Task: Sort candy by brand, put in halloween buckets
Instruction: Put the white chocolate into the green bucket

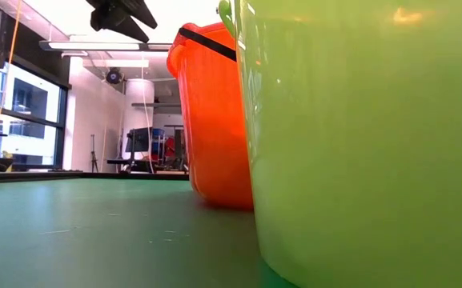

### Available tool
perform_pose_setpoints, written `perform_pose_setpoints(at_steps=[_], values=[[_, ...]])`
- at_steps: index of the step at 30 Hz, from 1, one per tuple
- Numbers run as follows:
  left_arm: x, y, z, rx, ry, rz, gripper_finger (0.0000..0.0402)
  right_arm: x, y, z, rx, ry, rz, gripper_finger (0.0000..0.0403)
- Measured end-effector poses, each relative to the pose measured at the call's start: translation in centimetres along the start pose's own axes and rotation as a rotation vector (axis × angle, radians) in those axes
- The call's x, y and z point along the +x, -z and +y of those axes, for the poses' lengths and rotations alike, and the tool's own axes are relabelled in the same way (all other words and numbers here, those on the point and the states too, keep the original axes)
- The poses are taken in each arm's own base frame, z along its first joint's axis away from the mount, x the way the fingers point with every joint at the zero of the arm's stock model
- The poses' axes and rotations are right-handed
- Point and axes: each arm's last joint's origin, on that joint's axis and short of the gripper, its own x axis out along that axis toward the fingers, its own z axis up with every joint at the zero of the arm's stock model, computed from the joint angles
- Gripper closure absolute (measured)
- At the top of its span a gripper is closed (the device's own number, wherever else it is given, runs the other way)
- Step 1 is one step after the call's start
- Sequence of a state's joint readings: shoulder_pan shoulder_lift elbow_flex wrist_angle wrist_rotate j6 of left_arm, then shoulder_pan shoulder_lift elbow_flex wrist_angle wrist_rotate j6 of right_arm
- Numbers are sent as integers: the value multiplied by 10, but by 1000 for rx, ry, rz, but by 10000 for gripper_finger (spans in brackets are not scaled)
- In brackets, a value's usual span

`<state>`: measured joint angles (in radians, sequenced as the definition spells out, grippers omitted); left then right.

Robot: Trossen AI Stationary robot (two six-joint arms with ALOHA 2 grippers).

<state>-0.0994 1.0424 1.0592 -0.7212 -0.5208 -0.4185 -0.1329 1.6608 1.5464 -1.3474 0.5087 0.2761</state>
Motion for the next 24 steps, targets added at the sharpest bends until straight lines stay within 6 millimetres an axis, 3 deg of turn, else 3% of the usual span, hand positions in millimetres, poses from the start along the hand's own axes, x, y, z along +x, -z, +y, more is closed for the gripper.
perform_pose_setpoints(at_steps=[4,8,15,24], values=[[0,-1,1,-66,-37,-18,163,64,7,-27,22,-27,134,192],[0,-1,2,-135,-78,-42,163,103,16,-39,-5,-24,145,192],[2,-5,8,-212,-152,-90,163,132,10,-44,-96,4,55,192],[7,-9,21,-266,-214,-97,163,177,8,-19,-192,21,203,192]])
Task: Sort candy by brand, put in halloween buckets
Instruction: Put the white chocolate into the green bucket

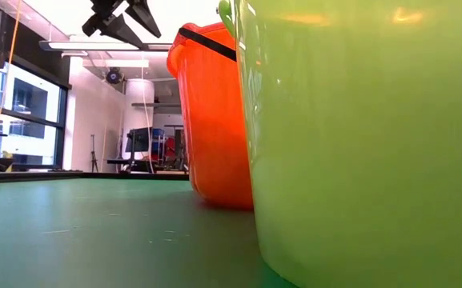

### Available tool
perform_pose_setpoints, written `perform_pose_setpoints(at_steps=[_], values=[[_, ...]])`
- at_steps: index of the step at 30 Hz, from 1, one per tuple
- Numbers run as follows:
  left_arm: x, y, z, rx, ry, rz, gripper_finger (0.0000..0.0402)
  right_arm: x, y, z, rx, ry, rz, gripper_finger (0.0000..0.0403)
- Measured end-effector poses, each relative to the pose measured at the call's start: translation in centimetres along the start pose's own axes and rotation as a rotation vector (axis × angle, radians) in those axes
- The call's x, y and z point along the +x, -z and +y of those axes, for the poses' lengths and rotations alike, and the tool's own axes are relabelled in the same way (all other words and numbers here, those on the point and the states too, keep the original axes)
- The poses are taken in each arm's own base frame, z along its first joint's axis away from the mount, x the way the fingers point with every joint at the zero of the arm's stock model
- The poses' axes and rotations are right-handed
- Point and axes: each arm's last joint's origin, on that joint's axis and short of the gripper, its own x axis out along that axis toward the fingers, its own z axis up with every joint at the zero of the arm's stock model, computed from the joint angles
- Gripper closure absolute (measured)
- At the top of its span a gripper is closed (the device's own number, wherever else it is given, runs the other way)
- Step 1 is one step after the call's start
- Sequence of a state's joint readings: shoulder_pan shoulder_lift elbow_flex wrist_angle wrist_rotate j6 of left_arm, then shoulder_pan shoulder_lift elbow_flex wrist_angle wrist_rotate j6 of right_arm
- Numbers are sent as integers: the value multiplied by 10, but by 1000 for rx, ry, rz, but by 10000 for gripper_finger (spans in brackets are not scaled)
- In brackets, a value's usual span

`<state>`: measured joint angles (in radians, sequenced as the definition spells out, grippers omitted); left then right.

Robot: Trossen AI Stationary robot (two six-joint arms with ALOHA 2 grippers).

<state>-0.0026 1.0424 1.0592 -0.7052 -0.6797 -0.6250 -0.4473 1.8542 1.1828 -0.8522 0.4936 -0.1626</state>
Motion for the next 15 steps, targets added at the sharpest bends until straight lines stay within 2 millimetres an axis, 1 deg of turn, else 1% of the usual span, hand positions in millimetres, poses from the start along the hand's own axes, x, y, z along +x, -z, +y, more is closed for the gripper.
perform_pose_setpoints(at_steps=[4,12,15], values=[[3,-2,4,-15,-7,9,163,14,-4,5,-4,4,34,192],[7,-5,8,-34,-18,19,163,13,-12,10,61,9,-29,192],[8,-5,9,-38,-22,18,163,17,-14,11,79,10,-29,192]])
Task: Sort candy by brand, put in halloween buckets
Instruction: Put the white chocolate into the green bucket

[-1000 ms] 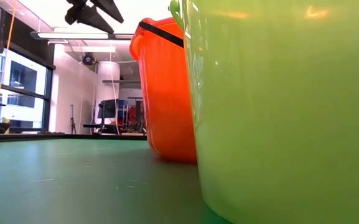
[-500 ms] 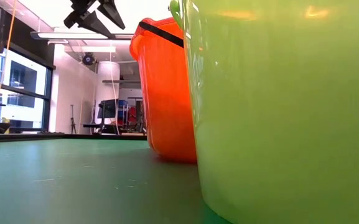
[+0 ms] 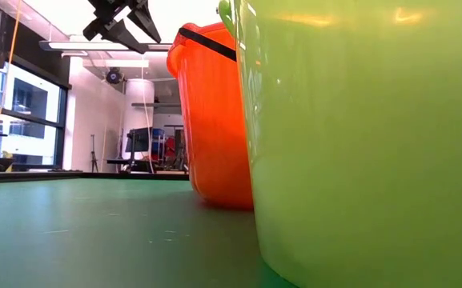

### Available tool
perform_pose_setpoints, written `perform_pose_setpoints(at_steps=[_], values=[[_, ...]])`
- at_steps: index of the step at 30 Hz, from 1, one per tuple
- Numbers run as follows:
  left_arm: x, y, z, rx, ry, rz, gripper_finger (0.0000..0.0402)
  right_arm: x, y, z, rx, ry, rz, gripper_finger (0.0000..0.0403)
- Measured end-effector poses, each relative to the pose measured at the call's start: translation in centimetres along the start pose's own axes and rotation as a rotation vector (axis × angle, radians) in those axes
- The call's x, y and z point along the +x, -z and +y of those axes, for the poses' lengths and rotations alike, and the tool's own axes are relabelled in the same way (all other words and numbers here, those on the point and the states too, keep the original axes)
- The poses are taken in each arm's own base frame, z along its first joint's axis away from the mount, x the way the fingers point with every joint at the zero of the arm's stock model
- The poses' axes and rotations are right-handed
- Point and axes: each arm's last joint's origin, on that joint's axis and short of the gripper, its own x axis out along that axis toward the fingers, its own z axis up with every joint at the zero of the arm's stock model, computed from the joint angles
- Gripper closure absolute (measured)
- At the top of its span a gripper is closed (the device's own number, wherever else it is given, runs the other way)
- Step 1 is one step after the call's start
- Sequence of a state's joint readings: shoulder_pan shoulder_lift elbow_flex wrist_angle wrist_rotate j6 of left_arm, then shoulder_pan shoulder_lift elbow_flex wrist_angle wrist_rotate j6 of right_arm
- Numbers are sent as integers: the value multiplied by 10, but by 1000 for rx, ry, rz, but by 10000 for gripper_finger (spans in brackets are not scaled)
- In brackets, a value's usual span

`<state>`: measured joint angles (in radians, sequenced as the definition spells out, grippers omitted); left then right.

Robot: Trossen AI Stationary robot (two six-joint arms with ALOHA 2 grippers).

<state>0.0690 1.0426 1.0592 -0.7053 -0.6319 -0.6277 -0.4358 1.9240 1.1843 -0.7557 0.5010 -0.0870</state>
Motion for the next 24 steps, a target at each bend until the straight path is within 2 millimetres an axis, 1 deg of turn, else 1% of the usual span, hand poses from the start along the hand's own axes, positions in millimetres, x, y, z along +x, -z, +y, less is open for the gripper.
perform_pose_setpoints(at_steps=[7,10,12,14,19,20,24], values=[[2,-2,3,-10,-12,-1,163,4,-3,1,41,25,-7,192],[3,-3,4,-14,-18,-2,163,5,-3,0,44,31,-7,206],[3,-3,4,-16,-13,2,163,6,-3,-1,41,23,-3,229],[3,-3,4,-17,-5,8,163,6,-3,-1,40,20,-2,265],[3,-2,3,-18,10,18,163,8,-2,-1,22,33,6,380],[3,-2,3,-18,12,20,163,8,-2,-1,12,35,8,391],[3,-2,3,-17,12,20,163,7,-1,-1,-18,49,15,397]])
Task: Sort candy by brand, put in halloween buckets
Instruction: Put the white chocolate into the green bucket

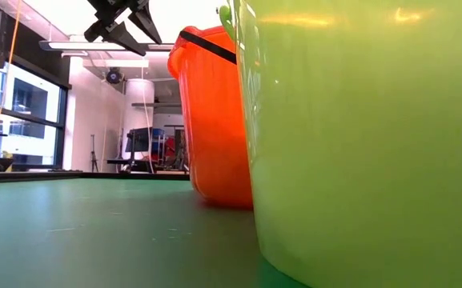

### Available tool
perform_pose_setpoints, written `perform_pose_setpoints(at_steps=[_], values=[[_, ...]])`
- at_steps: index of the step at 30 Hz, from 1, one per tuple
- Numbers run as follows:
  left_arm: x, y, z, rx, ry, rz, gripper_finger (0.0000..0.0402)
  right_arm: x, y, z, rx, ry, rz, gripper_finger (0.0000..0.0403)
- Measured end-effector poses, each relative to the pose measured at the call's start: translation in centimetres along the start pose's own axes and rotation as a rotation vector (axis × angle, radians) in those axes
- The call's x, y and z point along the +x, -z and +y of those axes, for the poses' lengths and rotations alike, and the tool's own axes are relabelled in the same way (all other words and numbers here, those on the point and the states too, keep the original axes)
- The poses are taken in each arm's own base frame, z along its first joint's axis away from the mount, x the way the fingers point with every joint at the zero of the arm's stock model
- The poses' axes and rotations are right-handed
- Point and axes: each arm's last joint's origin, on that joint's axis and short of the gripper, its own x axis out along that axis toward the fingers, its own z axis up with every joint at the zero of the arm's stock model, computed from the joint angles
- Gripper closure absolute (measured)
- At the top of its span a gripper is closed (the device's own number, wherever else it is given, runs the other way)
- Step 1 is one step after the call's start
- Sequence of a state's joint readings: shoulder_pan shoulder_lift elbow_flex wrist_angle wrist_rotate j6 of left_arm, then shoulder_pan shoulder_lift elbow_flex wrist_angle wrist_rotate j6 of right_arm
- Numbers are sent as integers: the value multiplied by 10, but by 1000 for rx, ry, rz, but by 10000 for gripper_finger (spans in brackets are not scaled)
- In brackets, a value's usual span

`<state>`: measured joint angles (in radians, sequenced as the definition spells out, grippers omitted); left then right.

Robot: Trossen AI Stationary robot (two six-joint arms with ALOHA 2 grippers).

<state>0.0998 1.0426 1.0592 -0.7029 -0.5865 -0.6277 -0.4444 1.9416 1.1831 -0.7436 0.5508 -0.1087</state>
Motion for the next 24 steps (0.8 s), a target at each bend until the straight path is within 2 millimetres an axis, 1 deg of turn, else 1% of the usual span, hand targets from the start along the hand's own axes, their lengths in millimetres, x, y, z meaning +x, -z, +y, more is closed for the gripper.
perform_pose_setpoints(at_steps=[3,7,11,14,16,20,24], values=[[0,0,0,0,0,0,163,-9,4,-4,-4,-3,-5,400],[0,0,0,0,0,0,163,-34,9,-17,30,2,-68,402],[0,0,0,-5,0,0,163,-70,23,-37,103,-2,-161,402],[-1,1,-1,-29,17,10,163,-99,39,-51,189,-80,-243,403],[-1,2,-3,-59,70,47,163,-119,52,-56,244,-168,-308,403],[-3,5,-9,-34,214,135,163,-155,75,-54,279,-350,-410,403],[-6,8,-14,38,267,153,163,-185,95,-37,269,-528,-462,403]])
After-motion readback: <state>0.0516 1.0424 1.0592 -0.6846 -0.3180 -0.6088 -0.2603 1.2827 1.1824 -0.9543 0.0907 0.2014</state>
